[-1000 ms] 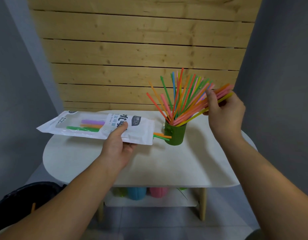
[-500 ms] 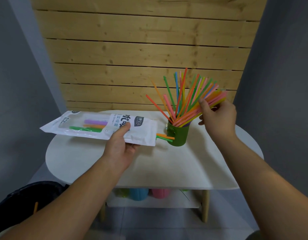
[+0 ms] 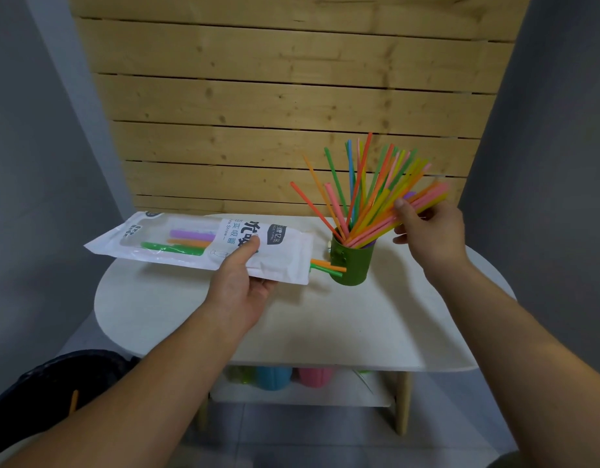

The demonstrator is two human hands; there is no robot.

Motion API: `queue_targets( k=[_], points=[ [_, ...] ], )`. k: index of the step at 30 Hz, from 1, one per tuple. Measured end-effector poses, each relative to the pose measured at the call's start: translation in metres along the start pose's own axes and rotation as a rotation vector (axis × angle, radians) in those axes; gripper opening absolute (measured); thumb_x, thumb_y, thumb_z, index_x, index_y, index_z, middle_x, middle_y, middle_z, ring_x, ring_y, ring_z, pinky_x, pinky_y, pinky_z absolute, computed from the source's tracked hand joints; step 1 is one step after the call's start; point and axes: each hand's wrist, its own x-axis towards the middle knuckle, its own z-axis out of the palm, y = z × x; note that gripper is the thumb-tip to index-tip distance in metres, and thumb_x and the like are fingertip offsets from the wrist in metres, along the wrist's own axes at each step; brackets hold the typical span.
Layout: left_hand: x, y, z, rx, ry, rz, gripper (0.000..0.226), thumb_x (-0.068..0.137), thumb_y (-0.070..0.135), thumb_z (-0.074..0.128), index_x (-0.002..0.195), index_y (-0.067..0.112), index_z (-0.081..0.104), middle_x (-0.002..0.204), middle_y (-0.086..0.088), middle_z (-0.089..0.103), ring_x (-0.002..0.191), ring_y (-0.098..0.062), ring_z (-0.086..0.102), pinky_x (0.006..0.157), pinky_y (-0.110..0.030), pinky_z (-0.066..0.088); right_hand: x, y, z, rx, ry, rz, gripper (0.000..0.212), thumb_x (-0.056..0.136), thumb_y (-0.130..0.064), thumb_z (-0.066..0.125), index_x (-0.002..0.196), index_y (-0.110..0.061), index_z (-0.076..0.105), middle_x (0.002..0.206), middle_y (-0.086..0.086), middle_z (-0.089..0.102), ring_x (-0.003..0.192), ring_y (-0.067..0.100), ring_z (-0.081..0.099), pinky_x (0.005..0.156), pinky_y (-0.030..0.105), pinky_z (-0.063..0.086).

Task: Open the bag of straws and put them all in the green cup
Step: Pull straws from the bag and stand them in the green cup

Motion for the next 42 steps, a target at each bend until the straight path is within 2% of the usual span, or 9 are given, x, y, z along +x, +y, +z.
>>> queue_targets(
  k=[7,11,15,18,23,29,35,38,42],
  points=[
    [0.000,0.004,-0.001,-0.010,-0.005,0.013,0.026,0.093,0.006,0.067,0.116,0.018,0.066,0.115,-0.005,0.077,0.104,-0.021,0.074,0.090,-0.043,0.060,-0.016,-0.004,-0.008,0.074,-0.084,0.030,0.026,0.088,-0.028,0.074,0.102,-0.008,0.066,0.081,0.001,0.066,0.071,0.021,0.068,0.053,0.025,0.057],
    [-0.001,0.006,-0.001,-0.016,-0.007,0.015,0.023,0.093,0.007,0.068,0.114,0.017,0.066,0.112,-0.005,0.078,0.100,-0.021,0.076,0.091,-0.044,0.059,-0.025,-0.010,-0.012,-0.024,-0.169,0.202,0.045,0.077,-0.037,0.083,0.101,-0.007,0.059,0.085,0.004,0.061,0.077,0.025,0.067,0.063,0.039,0.061],
    [-0.002,0.007,0.000,-0.033,-0.015,0.010,0.025,0.093,0.007,0.068,0.115,0.017,0.066,0.108,-0.004,0.079,0.098,-0.020,0.076,0.086,-0.042,0.061,-0.043,-0.021,-0.013,-0.145,-0.511,0.502,0.052,0.079,-0.049,0.076,0.096,-0.002,0.063,0.091,0.013,0.069,0.076,0.025,0.068,0.068,0.038,0.062],
    [-0.003,0.007,0.001,-0.039,-0.024,0.006,0.024,0.093,0.006,0.067,0.115,0.017,0.067,0.108,-0.004,0.079,0.098,-0.021,0.076,0.087,-0.042,0.061,-0.061,-0.026,0.004,0.086,-0.667,0.567,0.044,0.087,-0.042,0.070,0.107,-0.003,0.066,0.097,0.017,0.067,0.072,0.023,0.067,0.066,0.034,0.060],
    [-0.005,0.004,0.003,-0.014,-0.044,0.015,0.021,0.094,0.007,0.065,0.113,0.016,0.067,0.111,-0.005,0.078,0.100,-0.021,0.076,0.091,-0.044,0.059,-0.078,-0.026,0.035,0.454,-0.570,0.533,0.020,0.088,-0.017,0.073,0.104,-0.005,0.070,0.092,0.016,0.066,0.067,0.019,0.068,0.067,0.030,0.060],
    [-0.003,0.008,0.001,-0.017,-0.022,0.020,0.025,0.094,0.006,0.065,0.117,0.016,0.066,0.113,-0.005,0.078,0.099,-0.021,0.076,0.082,-0.041,0.062,-0.077,-0.026,0.041,0.519,-0.439,0.457,0.008,0.090,0.001,0.066,0.096,0.004,0.069,0.076,0.015,0.066,0.064,0.018,0.067,0.061,0.023,0.059],
    [0.000,0.011,-0.003,-0.031,0.014,0.016,0.024,0.093,0.004,0.066,0.115,0.015,0.066,0.110,-0.006,0.078,0.092,-0.020,0.077,0.080,-0.044,0.063,-0.065,-0.024,0.029,0.426,-0.326,0.431,0.005,0.090,0.004,0.064,0.092,0.000,0.067,0.075,0.015,0.064,0.061,0.018,0.063,0.058,0.023,0.058],
    [0.000,0.010,-0.003,-0.033,0.021,0.011,0.024,0.093,0.003,0.067,0.114,0.014,0.066,0.105,-0.006,0.079,0.086,-0.019,0.078,0.074,-0.040,0.064,-0.064,-0.024,0.024,0.498,-0.316,0.467,0.007,0.089,0.002,0.066,0.095,-0.001,0.067,0.078,0.015,0.064,0.062,0.017,0.063,0.058,0.024,0.058],
    [0.000,0.012,-0.001,-0.063,0.022,0.020,0.022,0.094,0.002,0.066,0.112,0.013,0.066,0.106,-0.006,0.079,0.088,-0.019,0.078,0.076,-0.040,0.064,-0.070,-0.022,0.031,0.624,-0.309,0.554,0.028,0.085,-0.012,0.076,0.108,-0.003,0.063,0.081,0.012,0.064,0.063,0.017,0.063,0.061,0.027,0.058]
  ],
)
